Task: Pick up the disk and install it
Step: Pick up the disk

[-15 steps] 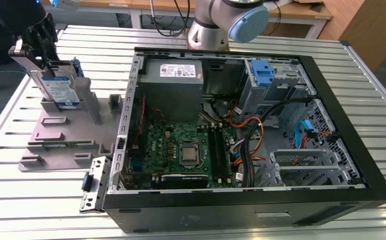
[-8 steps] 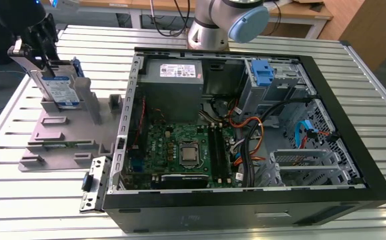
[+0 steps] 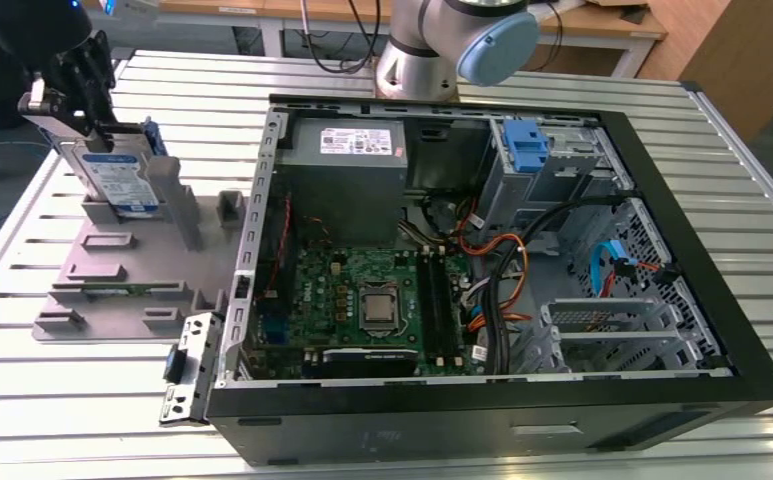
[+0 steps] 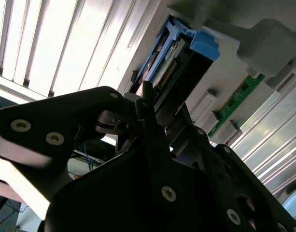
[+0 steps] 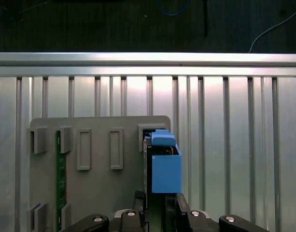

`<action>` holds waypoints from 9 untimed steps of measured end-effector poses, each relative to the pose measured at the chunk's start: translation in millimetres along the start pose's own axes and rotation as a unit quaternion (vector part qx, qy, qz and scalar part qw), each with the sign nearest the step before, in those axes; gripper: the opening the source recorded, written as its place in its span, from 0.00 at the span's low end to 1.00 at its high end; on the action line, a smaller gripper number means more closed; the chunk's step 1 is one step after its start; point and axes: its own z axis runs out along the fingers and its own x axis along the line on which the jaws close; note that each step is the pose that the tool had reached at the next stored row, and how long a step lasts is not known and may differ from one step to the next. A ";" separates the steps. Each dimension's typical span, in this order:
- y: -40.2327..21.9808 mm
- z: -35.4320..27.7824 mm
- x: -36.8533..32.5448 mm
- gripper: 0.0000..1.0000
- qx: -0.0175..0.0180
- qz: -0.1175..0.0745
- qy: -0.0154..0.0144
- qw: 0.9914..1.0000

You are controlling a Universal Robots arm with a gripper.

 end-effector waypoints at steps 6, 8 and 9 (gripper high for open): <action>0.0 0.0 0.0 0.35 0.000 0.000 0.000 1.000; 0.0 0.0 0.0 0.35 0.000 0.000 0.000 1.000; 0.0 0.0 0.0 0.35 0.000 0.000 0.000 1.000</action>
